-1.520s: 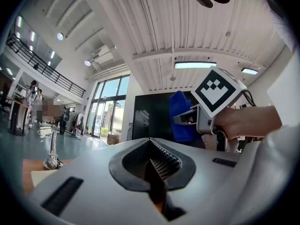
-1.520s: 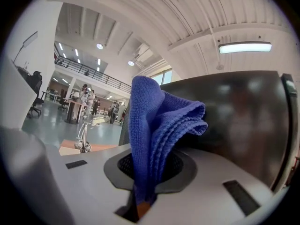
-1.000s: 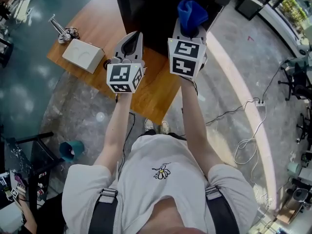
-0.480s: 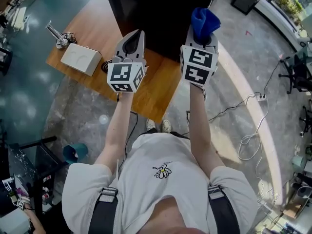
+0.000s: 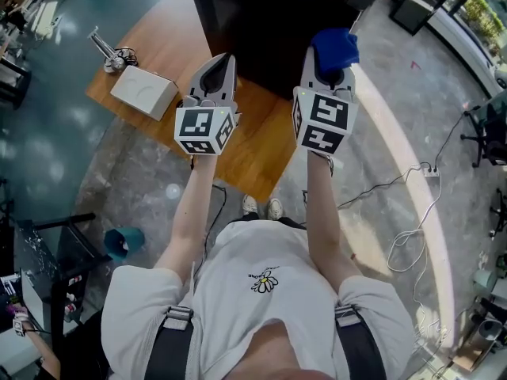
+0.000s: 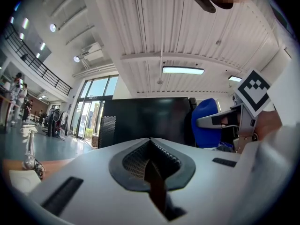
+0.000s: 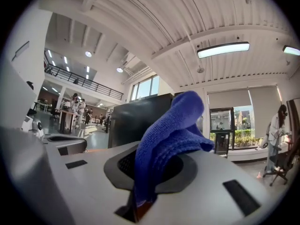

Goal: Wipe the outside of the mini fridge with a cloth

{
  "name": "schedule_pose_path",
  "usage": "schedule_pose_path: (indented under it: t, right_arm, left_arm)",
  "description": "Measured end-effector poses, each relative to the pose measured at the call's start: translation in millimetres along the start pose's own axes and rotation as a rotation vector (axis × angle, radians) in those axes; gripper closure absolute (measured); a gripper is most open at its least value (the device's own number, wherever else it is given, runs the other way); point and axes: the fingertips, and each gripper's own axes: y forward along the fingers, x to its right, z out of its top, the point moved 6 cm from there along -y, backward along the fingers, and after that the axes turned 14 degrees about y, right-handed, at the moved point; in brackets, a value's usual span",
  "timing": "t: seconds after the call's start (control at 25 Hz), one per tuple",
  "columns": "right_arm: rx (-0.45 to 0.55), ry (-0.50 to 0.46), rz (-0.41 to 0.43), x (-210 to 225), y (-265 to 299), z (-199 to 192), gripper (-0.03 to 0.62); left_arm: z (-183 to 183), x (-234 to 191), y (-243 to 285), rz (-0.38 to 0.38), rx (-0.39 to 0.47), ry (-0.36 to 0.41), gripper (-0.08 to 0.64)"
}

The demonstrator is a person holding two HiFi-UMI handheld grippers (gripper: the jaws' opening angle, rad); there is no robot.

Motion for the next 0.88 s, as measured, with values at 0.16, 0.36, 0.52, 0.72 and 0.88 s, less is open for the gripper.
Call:
schedule_pose_path:
  t: [0.16, 0.36, 0.52, 0.72, 0.88]
  right_arm:
    - [-0.005, -0.009, 0.106, -48, 20, -4, 0.525]
    - [-0.056, -0.038, 0.252, -114, 72, -26, 0.525]
    - [-0.088, -0.107, 0.314, -165, 120, -41, 0.525]
    - [-0.132, -0.129, 0.316, -211, 177, -63, 0.525]
    - [-0.159, -0.152, 0.304, -238, 206, -75, 0.525]
  left_arm:
    - [-9, -17, -9, 0.029, -0.019, 0.002, 0.558]
    - [-27, -50, -26, 0.109, -0.059, -0.002, 0.558]
    - [-48, -83, -41, 0.173, -0.101, -0.017, 0.558]
    - [-79, -119, -58, 0.238, -0.159, -0.029, 0.558]
    - [-96, -146, -72, 0.287, -0.183, -0.042, 0.558]
